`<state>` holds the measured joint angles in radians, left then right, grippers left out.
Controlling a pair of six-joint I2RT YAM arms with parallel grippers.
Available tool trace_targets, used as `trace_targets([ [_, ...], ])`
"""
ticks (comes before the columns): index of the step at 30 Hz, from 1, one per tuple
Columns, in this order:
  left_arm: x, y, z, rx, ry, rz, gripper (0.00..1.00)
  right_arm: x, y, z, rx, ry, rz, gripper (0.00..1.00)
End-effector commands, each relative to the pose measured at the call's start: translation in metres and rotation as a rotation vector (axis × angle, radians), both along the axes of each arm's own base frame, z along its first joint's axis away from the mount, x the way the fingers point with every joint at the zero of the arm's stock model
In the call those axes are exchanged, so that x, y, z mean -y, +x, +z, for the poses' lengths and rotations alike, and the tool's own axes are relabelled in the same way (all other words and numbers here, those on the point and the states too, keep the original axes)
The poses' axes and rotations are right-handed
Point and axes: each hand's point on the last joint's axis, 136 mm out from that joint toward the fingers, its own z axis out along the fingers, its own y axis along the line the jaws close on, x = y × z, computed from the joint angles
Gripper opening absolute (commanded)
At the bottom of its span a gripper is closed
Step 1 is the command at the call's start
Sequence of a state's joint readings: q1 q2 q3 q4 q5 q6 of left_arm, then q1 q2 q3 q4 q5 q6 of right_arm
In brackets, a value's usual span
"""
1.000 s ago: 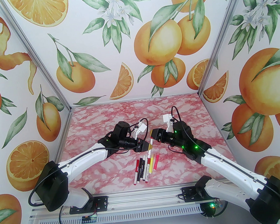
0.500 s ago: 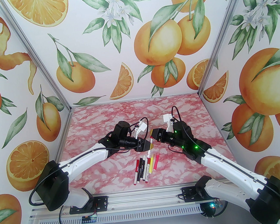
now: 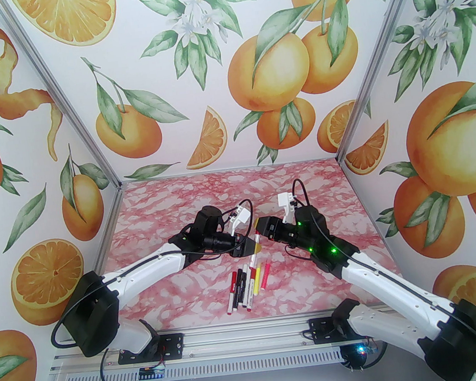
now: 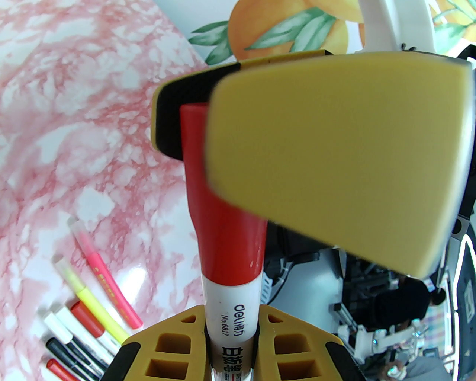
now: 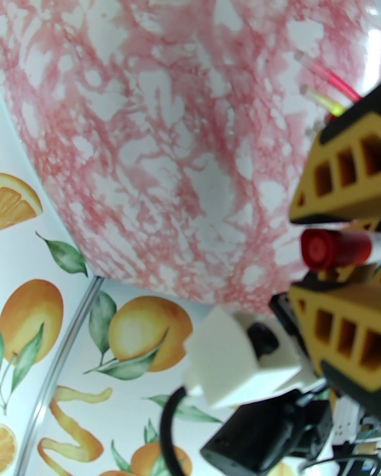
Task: Open the pen caps
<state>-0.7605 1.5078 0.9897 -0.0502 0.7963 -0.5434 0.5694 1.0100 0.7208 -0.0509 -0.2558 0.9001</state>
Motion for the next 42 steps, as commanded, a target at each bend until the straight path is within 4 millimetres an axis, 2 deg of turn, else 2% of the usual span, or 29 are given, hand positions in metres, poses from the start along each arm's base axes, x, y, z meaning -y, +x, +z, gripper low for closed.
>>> trace_targets([
  [1,0.002,-0.003,0.003,0.023,-0.017,-0.017,0.12,-0.008,-0.002,0.005,0.013,0.029,0.032,0.37],
  [9,0.001,-0.004,0.004,0.027,-0.016,-0.02,0.11,-0.012,-0.002,-0.004,-0.011,0.013,0.043,0.35],
  [15,0.0,-0.005,0.0,0.026,-0.007,-0.02,0.09,-0.009,0.0,-0.002,-0.002,0.013,0.018,0.21],
  [20,0.0,-0.009,-0.016,0.008,0.048,-0.032,0.07,-0.005,0.003,0.0,0.014,0.008,-0.008,0.1],
  [30,0.005,-0.03,-0.018,0.022,0.053,-0.097,0.02,0.017,0.013,0.005,0.046,-0.025,-0.119,0.06],
  [37,0.009,-0.042,-0.024,0.02,0.071,-0.13,0.0,0.038,0.024,0.025,0.091,-0.013,-0.196,0.05],
  [42,0.013,-0.047,-0.021,0.024,0.06,-0.147,0.0,0.055,0.035,0.035,0.112,0.002,-0.237,0.04],
])
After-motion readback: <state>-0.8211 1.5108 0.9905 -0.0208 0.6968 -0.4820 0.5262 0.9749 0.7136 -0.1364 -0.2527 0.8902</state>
